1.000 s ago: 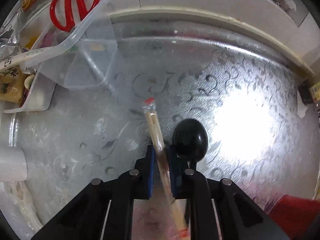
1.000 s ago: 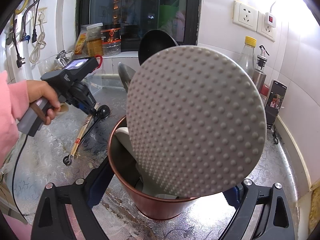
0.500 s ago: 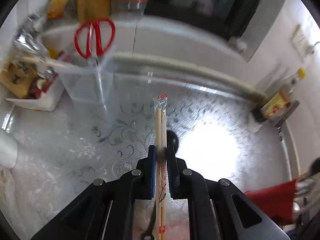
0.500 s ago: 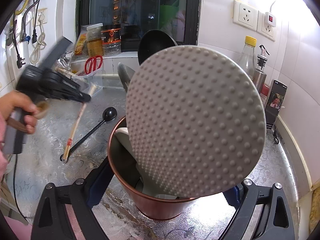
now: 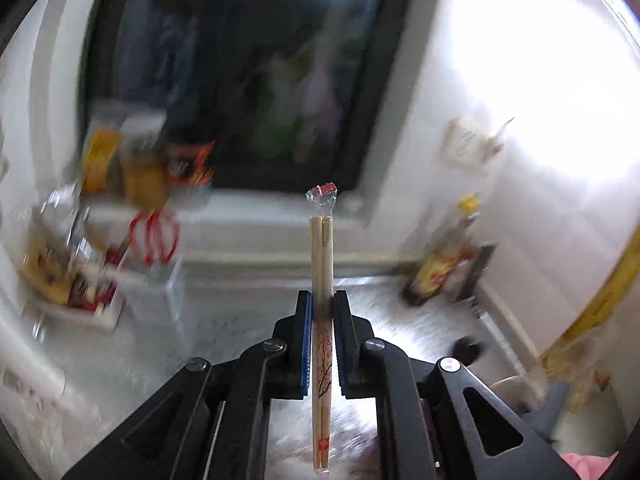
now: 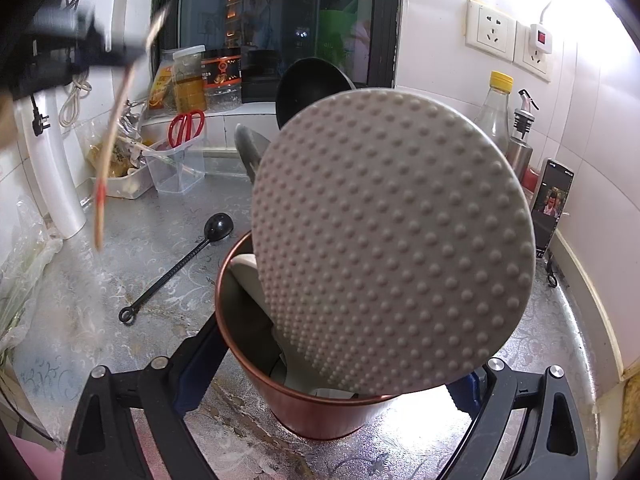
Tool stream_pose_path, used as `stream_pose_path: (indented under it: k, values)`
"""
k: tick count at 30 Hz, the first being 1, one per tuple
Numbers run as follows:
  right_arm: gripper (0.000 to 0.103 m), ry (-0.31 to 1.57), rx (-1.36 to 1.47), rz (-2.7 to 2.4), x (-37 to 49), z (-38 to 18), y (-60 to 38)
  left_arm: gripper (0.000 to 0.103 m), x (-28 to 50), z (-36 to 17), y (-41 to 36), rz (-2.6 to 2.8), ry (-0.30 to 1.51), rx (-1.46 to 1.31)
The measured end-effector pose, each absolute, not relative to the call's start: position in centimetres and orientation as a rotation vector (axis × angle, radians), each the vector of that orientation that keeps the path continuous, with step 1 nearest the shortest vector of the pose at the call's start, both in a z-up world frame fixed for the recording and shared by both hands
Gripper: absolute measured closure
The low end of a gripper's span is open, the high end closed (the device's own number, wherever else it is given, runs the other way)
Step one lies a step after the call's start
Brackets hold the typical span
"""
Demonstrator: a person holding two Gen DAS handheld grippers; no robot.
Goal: Organize utensils
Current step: 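Lift the chopsticks upright and carry them over the red container, then lower the chopsticks into the red container and open the left tool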
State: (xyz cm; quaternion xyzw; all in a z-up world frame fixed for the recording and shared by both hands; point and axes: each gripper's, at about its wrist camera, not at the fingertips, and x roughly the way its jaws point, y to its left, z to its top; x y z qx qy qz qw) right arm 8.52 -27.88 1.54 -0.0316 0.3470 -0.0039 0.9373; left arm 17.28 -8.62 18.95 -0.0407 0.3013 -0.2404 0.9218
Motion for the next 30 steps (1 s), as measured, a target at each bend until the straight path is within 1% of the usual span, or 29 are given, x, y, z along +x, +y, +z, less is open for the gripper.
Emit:
stream_pose_path:
  k: [4,8,14,17,26,30]
  values:
    - [0.006,0.71,-0.065,-0.008,8.6,1.5,-27.8,0.093,16.3,21.5,-11.0,-0.598,0.522,-0.066]
    - [0.006,0.713,-0.067,-0.009,8.6,1.4,-27.8,0.093,15.8,22.4,-13.9,-0.695,0.487,-0.041]
    - [0.006,0.715,-0.066,-0.008,8.7,1.4,-27.8,0.093,16.7,20.8,-17.1,-0.798,0.501,-0.072]
    - [0.006,0.715,-0.067,-0.008,8.7,1.4,-27.8,0.093,16.8,20.1,-17.8,-0.794,0.479,-0.074]
    - [0.006,0.715,-0.067,-0.008,8.7,1.4,-27.8,0.093,15.8,18.4,-17.4,-0.798,0.386,-0.1]
    - [0.006,0.715,-0.067,-0.008,8.7,1.4,-27.7,0.093,15.2,18.1,-17.5,-0.801,0.377,-0.096]
